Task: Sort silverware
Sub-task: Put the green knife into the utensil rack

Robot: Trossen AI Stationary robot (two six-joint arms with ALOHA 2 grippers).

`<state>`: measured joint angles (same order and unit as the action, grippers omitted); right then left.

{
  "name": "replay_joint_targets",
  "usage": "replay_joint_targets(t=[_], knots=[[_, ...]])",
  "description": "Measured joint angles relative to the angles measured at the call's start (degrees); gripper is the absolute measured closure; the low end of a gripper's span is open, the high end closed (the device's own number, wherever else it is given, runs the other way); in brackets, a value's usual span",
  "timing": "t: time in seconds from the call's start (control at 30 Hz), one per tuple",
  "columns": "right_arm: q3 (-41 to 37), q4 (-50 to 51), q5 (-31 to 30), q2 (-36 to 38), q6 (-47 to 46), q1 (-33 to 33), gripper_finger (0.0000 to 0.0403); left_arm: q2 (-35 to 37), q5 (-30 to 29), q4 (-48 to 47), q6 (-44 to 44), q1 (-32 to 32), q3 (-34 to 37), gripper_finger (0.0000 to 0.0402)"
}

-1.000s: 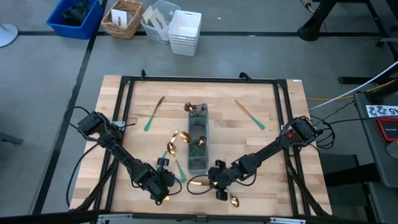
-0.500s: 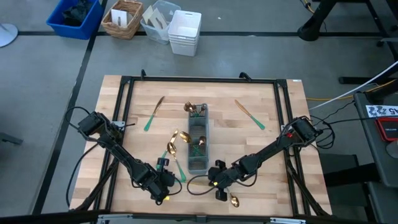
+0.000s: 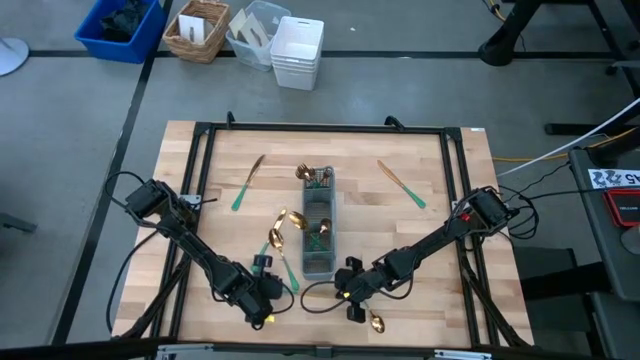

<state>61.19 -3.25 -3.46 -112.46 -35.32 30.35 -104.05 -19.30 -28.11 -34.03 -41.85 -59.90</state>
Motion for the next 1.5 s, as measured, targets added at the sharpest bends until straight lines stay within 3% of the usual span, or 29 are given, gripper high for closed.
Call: replay_joint_targets(t=[0.3,0.7,1.2,1.33,1.5], knots=[[0.00,-0.42,-0.18,-0.02,1.09,0.09,0.0400,0.02,1.44,0.73,0.44,0.01,0.00,0.0387],[-0.09,-0.12,3.67,0.17,0.52,-0.08,0.0368,0.04,1.48,0.54,-0.37,-0.25,-0.02,0.0389],[-0.13,8.83,-5.59,13.12,4.36,0.01,0.0379,6.54,0.61,-0.01,-3.68,-3.68,-0.07,0.0389],[-0.13,11.16,-6.54,16.54,6.45,0.02,0.0380,9.06,-2.86,-0.12,-4.61,-4.87,-0.07,0.0389],[-0.12,13.52,-6.72,21.21,10.11,0.04,0.0380,13.05,-12.72,-0.42,-5.27,-7.04,-0.07,0.0389]])
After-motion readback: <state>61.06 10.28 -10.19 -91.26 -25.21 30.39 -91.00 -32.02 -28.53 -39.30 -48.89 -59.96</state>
